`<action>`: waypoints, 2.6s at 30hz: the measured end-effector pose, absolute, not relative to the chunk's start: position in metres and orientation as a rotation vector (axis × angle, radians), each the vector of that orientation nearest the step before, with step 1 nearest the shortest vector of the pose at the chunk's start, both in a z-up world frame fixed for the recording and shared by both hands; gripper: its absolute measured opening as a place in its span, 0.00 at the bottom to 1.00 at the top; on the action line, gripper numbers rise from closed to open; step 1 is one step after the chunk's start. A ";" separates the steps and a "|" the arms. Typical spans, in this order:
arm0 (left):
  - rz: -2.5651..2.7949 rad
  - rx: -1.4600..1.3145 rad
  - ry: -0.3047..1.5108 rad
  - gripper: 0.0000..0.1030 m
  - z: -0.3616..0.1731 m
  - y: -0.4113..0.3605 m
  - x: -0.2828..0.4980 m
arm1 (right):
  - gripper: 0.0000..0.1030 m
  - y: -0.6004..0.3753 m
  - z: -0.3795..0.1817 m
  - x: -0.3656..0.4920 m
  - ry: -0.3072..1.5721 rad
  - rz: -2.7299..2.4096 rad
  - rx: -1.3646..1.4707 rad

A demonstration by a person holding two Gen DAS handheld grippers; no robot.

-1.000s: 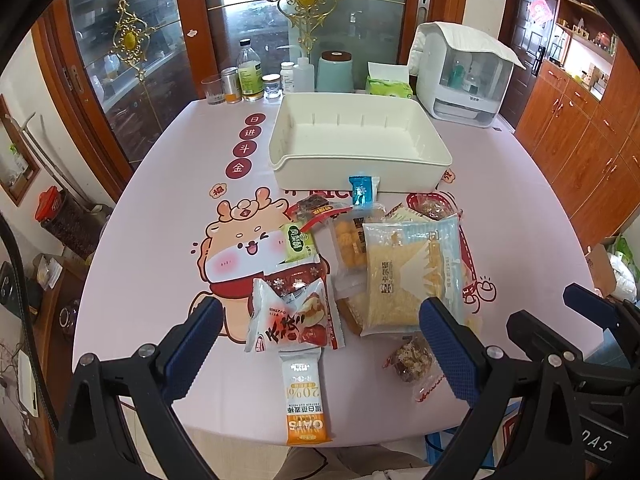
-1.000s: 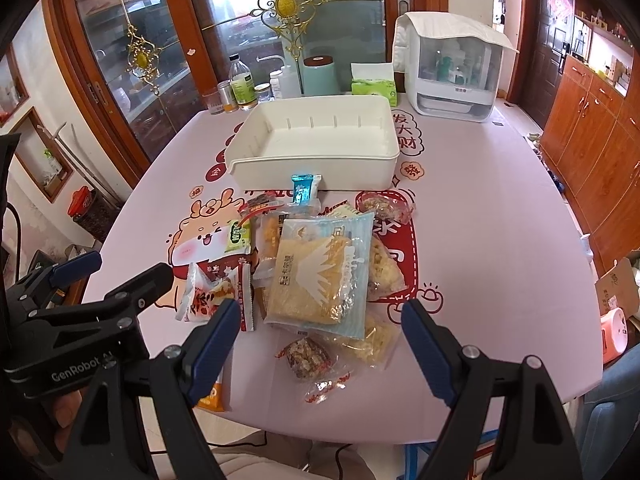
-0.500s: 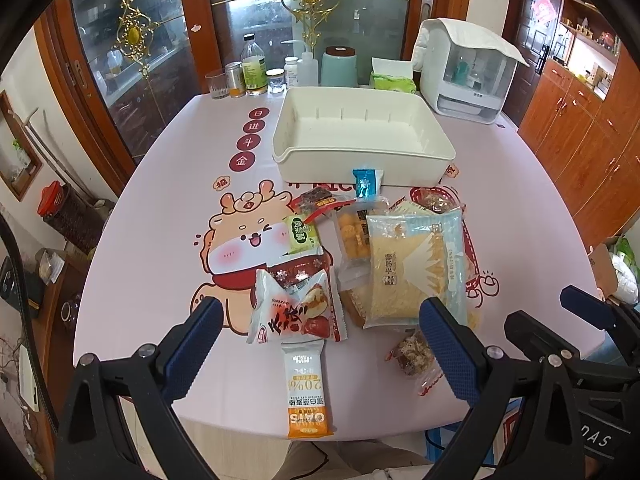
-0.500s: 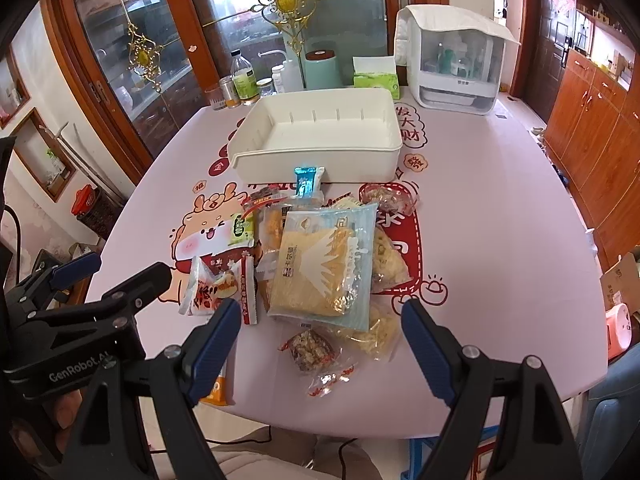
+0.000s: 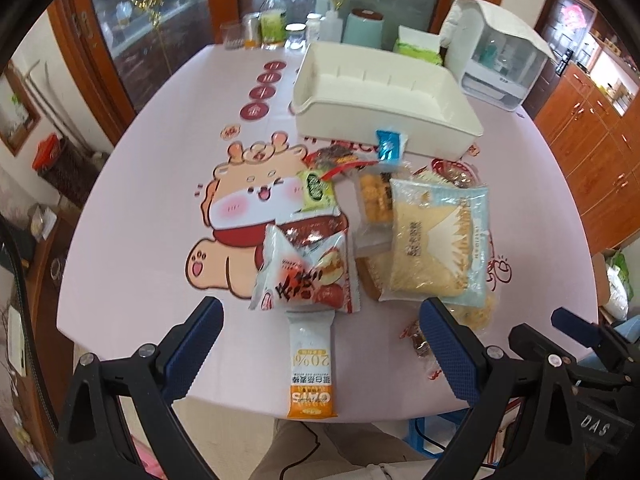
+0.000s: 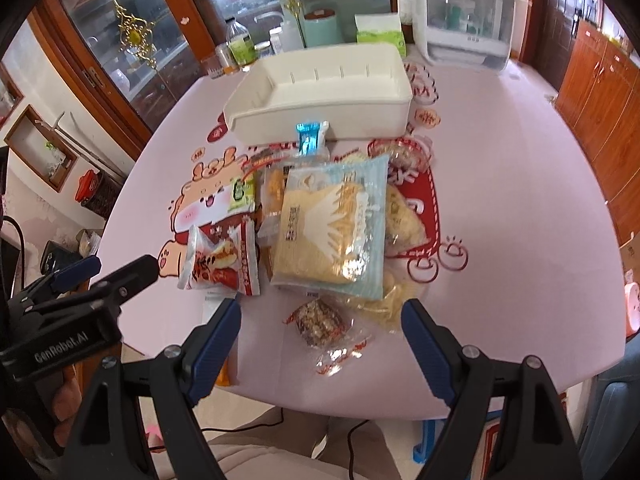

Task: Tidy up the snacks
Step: 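Grasp the OATS stick with the left tool while the right tool grasps the nut bag, then carry both snacks over the white tray and open both tools to drop them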

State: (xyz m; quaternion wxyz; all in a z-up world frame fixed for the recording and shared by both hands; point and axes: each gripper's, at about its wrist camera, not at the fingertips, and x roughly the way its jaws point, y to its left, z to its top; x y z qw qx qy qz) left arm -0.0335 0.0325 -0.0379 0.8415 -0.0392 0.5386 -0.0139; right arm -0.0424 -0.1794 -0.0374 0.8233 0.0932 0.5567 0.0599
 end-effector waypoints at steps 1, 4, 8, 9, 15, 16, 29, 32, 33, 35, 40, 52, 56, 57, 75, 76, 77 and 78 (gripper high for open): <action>-0.021 -0.083 1.149 0.95 -0.042 0.036 -0.033 | 0.81 -0.182 -0.043 -0.040 1.206 0.127 0.216; 0.004 -0.057 1.182 0.95 -0.058 0.043 -0.029 | 0.81 -0.190 -0.061 -0.035 1.266 0.113 0.270; 0.012 -0.051 1.255 0.95 -0.087 0.054 -0.026 | 0.81 -0.204 -0.099 -0.026 1.380 0.090 0.352; 0.016 -0.048 1.274 0.95 -0.095 0.055 -0.026 | 0.81 -0.206 -0.108 -0.024 1.400 0.077 0.359; -0.005 -0.018 1.373 0.95 -0.138 0.053 -0.027 | 0.81 -0.201 -0.136 -0.018 1.435 0.065 0.332; -0.009 -0.016 1.394 0.95 -0.146 0.052 -0.027 | 0.81 -0.199 -0.138 -0.017 1.434 0.070 0.318; -0.029 -0.057 1.536 0.92 -0.203 0.042 -0.020 | 0.70 -0.160 -0.161 -0.014 1.467 0.279 0.176; -0.026 -0.076 1.555 0.86 -0.217 0.043 -0.021 | 0.68 -0.151 -0.165 -0.011 1.465 0.317 0.136; -0.023 -0.073 1.550 0.85 -0.218 0.042 -0.022 | 0.68 -0.148 -0.167 -0.010 1.465 0.326 0.121; -0.017 -0.068 1.550 0.85 -0.220 0.041 -0.022 | 0.68 -0.140 -0.172 -0.008 1.460 0.340 0.078; 0.016 -0.048 1.539 0.69 -0.211 0.042 -0.025 | 0.58 -0.116 -0.180 -0.005 1.446 0.366 -0.035; -0.001 -0.161 1.484 0.35 -0.190 0.058 -0.020 | 0.42 -0.102 -0.166 -0.011 1.379 0.473 -0.108; -0.008 -0.120 1.461 0.35 -0.168 0.054 -0.013 | 0.41 -0.102 -0.150 -0.012 1.355 0.527 -0.095; -0.011 -0.102 1.455 0.35 -0.162 0.052 -0.012 | 0.40 -0.103 -0.146 -0.012 1.347 0.536 -0.091; -0.183 0.000 0.989 0.35 0.028 0.022 0.076 | 0.40 -0.127 0.006 0.041 0.991 0.499 -0.004; -0.189 0.009 0.968 0.35 0.038 0.019 0.085 | 0.40 -0.132 0.016 0.047 0.967 0.479 -0.001; -0.197 0.018 0.945 0.35 0.049 0.017 0.095 | 0.40 -0.135 0.024 0.052 0.946 0.462 0.001; -0.205 0.026 0.927 0.35 0.057 0.013 0.103 | 0.40 -0.136 0.032 0.059 0.922 0.440 0.004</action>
